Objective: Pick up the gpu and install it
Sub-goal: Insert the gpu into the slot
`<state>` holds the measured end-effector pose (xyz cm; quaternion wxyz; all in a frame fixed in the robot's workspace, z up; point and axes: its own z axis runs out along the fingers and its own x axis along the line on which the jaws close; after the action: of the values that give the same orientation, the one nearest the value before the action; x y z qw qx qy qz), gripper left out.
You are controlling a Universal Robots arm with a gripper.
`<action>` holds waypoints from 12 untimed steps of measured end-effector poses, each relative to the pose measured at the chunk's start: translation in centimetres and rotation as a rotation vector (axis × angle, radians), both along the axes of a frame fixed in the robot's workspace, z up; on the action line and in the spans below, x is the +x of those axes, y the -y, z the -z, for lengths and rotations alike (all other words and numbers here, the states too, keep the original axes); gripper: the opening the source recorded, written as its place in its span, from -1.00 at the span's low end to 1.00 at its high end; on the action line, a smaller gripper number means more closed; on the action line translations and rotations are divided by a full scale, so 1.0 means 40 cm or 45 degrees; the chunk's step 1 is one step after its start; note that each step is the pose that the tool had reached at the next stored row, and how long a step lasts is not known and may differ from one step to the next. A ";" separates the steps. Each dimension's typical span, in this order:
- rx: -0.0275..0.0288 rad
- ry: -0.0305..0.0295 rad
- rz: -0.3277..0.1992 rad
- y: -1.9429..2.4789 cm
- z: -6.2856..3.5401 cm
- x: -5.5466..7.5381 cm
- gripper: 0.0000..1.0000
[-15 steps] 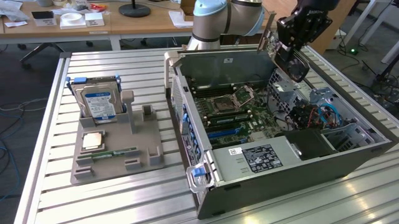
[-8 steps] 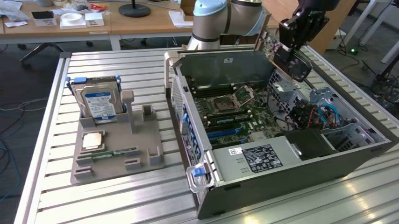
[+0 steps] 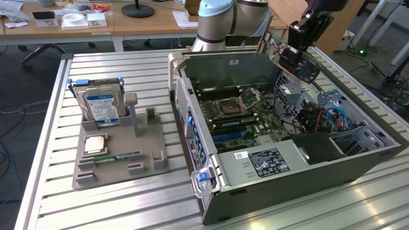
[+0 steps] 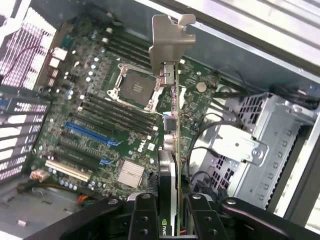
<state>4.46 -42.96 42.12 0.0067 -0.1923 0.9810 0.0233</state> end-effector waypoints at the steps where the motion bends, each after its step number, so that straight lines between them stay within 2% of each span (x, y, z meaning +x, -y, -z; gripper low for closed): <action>1: 0.0000 -0.0001 -0.023 0.000 0.000 0.000 -0.47; 12: 0.0001 0.0000 -0.278 0.000 0.001 0.000 -0.47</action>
<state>4.46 -42.96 42.07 0.0041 -0.2982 0.9542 0.0239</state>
